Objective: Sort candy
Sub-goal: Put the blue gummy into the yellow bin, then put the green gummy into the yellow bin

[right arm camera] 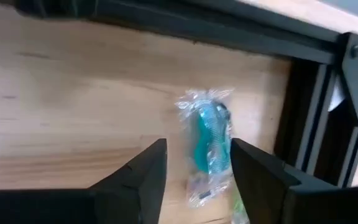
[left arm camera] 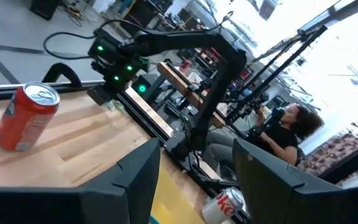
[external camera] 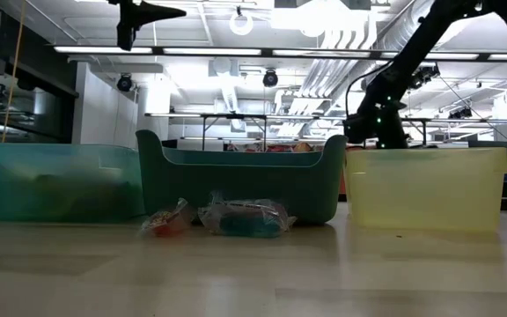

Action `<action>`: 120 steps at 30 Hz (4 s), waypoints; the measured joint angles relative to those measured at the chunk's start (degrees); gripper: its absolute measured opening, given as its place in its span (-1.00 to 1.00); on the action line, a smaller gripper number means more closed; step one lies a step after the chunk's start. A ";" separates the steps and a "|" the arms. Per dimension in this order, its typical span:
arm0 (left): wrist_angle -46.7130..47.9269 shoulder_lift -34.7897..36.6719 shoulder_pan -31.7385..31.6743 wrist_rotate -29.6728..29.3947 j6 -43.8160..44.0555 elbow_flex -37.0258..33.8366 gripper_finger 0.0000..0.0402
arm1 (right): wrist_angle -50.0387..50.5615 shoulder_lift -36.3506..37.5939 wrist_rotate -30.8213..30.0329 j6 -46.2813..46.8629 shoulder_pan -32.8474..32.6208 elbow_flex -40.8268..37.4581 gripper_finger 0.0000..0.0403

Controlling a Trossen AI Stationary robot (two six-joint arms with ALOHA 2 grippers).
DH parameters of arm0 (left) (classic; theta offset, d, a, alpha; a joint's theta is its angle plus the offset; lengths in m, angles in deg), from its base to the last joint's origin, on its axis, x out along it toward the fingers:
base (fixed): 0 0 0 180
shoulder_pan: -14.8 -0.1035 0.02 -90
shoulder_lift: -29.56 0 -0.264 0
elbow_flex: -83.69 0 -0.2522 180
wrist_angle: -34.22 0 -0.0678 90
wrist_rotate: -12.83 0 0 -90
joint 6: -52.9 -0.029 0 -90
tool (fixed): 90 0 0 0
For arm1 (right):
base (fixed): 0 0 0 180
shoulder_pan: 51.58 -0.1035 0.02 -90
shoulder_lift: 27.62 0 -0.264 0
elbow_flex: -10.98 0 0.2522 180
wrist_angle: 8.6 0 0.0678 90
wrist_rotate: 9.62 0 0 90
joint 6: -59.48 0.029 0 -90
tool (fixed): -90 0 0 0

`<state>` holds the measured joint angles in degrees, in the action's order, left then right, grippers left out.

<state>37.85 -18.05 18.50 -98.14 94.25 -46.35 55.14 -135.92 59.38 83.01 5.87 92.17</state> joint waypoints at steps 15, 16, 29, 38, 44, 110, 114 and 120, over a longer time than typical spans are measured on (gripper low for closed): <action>-0.04 1.88 -0.04 2.85 -0.46 -0.02 -0.05 | 4.28 -2.19 4.78 -1.36 -1.44 1.04 -0.93; 0.17 2.63 -0.04 3.49 -1.23 -0.02 -0.05 | 4.77 -1.51 5.35 -2.06 -2.30 0.93 -0.96; 0.20 8.94 -0.04 2.40 -9.55 -0.02 -0.05 | 2.38 24.65 36.00 -6.08 -22.35 1.13 -0.99; 5.49 8.95 -0.04 2.39 -8.25 -0.02 -0.05 | 4.93 29.88 35.16 19.31 -49.19 1.15 -1.00; 7.51 8.90 -0.04 3.78 -6.93 -0.02 -0.05 | 5.04 25.39 25.27 32.86 -61.84 1.15 -1.00; 46.14 -58.39 -40.82 25.08 -43.13 26.32 -0.23 | 5.02 36.22 4.44 32.99 -70.20 1.09 0.06; 48.71 -56.74 -40.47 25.51 -43.07 26.13 -0.76 | 5.02 36.22 4.45 32.08 -70.20 1.09 0.06; 50.22 -46.08 -38.70 27.56 -41.57 26.08 -0.93 | 5.02 36.22 4.12 28.81 -70.20 1.09 0.06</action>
<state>88.07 -64.13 -20.20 -70.58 52.67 -20.27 60.16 -99.69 63.50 111.82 -64.34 93.25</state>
